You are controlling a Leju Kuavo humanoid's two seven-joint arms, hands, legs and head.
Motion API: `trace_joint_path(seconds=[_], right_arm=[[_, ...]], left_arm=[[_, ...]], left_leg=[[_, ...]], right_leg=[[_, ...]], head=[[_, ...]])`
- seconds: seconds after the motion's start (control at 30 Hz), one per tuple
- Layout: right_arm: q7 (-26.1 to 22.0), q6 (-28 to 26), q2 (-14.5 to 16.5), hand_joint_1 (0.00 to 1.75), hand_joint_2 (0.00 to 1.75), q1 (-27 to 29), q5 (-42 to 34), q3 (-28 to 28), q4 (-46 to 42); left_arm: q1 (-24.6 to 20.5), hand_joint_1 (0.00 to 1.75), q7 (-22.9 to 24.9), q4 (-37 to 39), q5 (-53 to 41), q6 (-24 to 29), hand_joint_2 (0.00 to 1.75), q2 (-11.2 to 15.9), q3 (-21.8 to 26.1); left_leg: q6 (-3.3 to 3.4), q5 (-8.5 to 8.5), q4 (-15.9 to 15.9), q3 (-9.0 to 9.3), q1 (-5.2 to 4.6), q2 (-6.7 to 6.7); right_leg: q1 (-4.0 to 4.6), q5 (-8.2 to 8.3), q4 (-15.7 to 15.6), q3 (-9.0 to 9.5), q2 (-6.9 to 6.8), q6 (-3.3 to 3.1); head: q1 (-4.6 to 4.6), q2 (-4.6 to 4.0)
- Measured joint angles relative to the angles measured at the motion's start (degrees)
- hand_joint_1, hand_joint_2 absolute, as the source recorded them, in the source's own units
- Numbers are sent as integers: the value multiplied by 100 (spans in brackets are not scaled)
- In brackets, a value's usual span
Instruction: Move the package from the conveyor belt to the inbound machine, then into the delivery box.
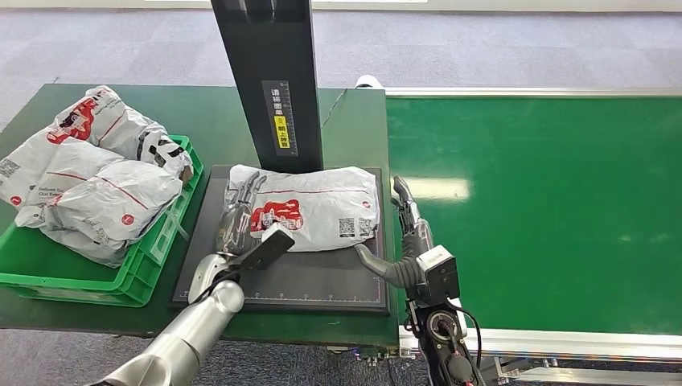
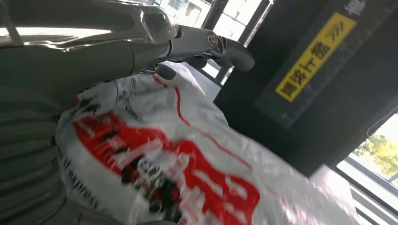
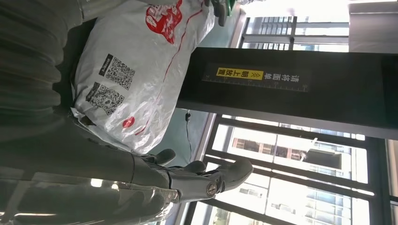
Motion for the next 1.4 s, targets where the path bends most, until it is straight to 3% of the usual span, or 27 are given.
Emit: trace_joint_path(seconds=[0.17, 0.33, 0.7, 1.1, 1.23, 1.4], right_arm=[[-33, 17, 22, 0, 175, -90, -22, 22, 143], [-53, 19, 33, 0, 175, -122, -30, 43, 217], [-74, 17, 31, 0, 175, -126, -72, 39, 239], [-126, 46, 30, 0, 175, -338, -124, 23, 450], [-130, 66, 31, 0, 175, -429, -124, 25, 550], [-162, 78, 31, 0, 175, -542, -128, 37, 708]], left_arm=[[-500, 0, -21, 289, 127, -130, 175, 170, 125], [-655, 0, -13, 473, 85, -206, 175, 229, 138], [-579, 0, 66, 723, -116, -355, 175, 173, 87], [-224, 0, 414, 798, -643, -503, 175, 53, -409], [-212, 169, 413, 803, -617, -564, 175, 49, -460], [-174, 175, 280, 816, -562, -661, 175, 53, -490]], left_leg=[[0, 0, 0, 0, 0, 0], [0, 0, 0, -1, -1, 0], [0, -1, 0, -2, -1, 1], [1, 0, -1, 14, -1, -30], [5, 4, -1, 22, -2, -35], [4, 9, -1, 25, -2, -38]], right_leg=[[0, 0, 0, -1, 0, 0], [0, 0, 0, -2, 0, 0], [0, 0, 0, -4, 1, 0], [-2, -4, -2, 29, -33, 2], [-2, -4, -2, 40, -40, 2], [-2, -3, -2, 42, -42, 1]], head=[[0, 0], [1, 0], [-1, 0], [0, 0], [0, 0], [-1, 0]])
